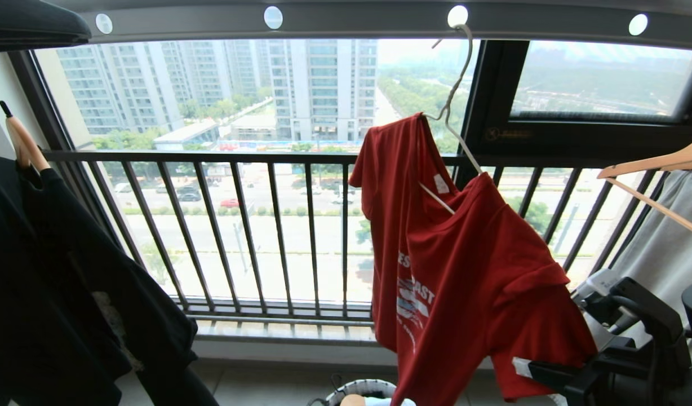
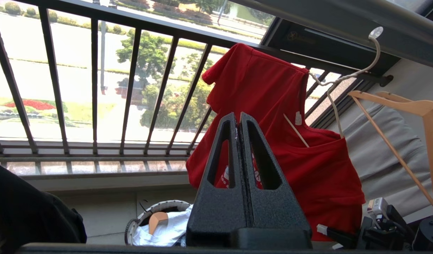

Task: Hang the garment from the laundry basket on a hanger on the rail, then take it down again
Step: Hang the clothes rack on the clothesline

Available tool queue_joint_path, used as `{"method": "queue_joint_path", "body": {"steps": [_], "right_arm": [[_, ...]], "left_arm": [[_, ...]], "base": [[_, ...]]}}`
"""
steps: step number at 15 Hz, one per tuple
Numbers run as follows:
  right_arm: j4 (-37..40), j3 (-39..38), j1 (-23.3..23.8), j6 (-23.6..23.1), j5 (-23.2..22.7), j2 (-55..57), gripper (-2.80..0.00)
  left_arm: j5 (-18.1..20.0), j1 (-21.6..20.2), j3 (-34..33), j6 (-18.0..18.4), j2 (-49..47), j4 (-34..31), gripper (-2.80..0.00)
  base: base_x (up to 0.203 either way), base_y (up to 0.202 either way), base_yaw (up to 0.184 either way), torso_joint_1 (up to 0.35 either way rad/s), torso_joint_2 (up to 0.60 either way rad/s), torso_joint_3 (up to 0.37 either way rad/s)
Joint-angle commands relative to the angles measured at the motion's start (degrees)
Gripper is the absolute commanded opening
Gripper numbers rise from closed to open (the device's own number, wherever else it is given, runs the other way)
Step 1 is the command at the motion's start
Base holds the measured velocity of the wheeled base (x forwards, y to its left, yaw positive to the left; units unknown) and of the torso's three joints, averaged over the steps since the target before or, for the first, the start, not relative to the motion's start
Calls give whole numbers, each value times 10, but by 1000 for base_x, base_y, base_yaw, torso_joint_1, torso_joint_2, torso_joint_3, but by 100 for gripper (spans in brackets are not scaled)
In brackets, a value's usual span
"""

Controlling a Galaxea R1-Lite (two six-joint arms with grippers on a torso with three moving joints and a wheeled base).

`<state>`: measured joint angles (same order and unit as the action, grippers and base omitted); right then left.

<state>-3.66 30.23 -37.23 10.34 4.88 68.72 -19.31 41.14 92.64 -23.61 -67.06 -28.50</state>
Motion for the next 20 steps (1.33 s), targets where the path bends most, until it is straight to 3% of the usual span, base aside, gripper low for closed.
{"method": "queue_joint_path", "body": {"steps": [1,9,16,17,20], "right_arm": [[0,-12,0,9,1,-16,-280],[4,-65,0,10,2,-23,-280],[0,-64,0,9,10,-41,-280],[-1,-62,0,8,12,-51,0],[10,-54,0,8,15,-94,0]], "left_arm": [[-1,0,2,1,3,-2,-280],[-1,0,4,13,4,-2,-280],[-1,0,4,14,8,-2,-280],[-1,0,4,14,8,-2,-280],[0,0,4,14,4,-2,-280]], "base": [[0,0,0,0,0,0],[0,0,0,0,0,0],[0,0,0,0,0,0],[0,0,0,0,0,0],[0,0,0,0,0,0]]}}
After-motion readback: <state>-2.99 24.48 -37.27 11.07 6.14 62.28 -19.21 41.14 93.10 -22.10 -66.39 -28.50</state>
